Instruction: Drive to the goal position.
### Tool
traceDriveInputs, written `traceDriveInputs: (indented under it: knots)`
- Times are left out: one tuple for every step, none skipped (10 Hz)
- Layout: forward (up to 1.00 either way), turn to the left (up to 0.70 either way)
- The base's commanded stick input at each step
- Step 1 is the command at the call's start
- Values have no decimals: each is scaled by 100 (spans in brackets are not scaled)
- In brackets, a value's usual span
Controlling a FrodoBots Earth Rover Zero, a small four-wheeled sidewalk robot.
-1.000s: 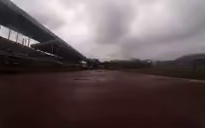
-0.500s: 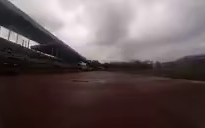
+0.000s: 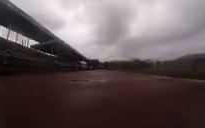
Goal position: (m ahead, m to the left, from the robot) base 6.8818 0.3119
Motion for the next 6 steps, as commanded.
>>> traceDriveInputs:
  knots:
    - [50, 0]
    - [50, 0]
    - [50, 0]
    - [50, 0]
    - [50, 0]
    - [50, 0]
